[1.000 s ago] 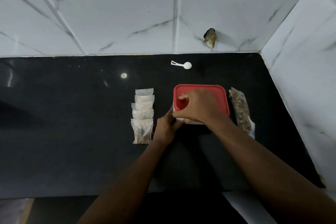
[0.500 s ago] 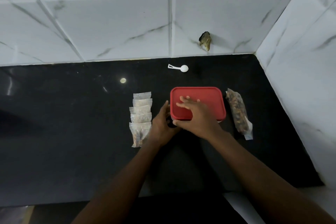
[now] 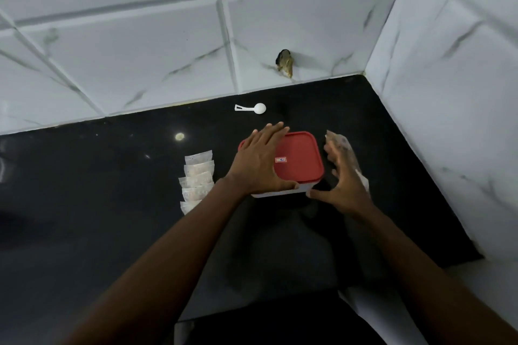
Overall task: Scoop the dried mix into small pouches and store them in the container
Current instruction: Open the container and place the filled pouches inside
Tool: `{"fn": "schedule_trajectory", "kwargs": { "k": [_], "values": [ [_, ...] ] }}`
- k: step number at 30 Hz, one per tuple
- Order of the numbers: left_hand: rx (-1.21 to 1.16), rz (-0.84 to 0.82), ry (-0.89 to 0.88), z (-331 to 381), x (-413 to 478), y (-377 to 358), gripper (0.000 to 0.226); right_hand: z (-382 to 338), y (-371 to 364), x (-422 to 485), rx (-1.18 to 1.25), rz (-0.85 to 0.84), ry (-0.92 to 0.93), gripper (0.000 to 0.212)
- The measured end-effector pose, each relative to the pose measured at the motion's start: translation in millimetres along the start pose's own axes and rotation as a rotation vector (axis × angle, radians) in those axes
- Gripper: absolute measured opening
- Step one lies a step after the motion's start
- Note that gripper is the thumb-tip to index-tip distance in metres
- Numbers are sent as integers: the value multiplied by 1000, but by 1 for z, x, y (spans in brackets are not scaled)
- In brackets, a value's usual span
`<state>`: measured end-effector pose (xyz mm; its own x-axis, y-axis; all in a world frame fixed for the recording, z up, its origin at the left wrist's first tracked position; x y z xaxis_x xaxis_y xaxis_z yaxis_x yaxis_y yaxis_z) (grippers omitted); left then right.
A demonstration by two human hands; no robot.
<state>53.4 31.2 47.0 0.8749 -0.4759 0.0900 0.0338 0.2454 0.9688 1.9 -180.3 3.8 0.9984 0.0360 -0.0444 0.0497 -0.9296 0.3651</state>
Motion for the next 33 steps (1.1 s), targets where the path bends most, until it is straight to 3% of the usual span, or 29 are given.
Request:
{"fn": "schedule_trajectory", "kwargs": {
  "k": [5, 8, 12, 18, 24, 27, 33],
  "values": [
    [97, -201, -46, 14, 36, -6, 143, 21, -19, 6, 12, -69, -78, 127],
    [130, -277, -35, 22, 47, -11, 149, 25, -26, 7, 57, -91, -139, 109],
    [181, -306, -22, 34, 52, -14, 144, 27, -26, 6, 57, -54, -216, 85],
    [285, -323, 26, 45, 56, -19, 145, 27, -27, 7, -38, -47, -232, 76],
    [189, -375, 59, 43, 61, -13, 138, 25, -23, 12, -194, -63, -245, 60],
    [148, -417, 75, 42, 65, -2, 128, 27, -21, 13, -150, -63, -224, 53],
    [10, -607, 139, 29, 85, 13, 113, 28, -21, 12, -103, -100, -234, 59]
  ]
}}
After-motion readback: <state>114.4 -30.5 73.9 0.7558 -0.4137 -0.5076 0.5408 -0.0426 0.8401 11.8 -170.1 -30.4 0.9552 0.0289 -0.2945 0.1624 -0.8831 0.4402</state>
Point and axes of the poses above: each hand's wrist, its own x-axis towards the middle knuckle, its own y-axis out of the back of the hand, z = x × y, the point moved 5 cm from there along x, towards the middle knuckle, and after that the axes turned 7 degrees about x, right-handed, at the moved point
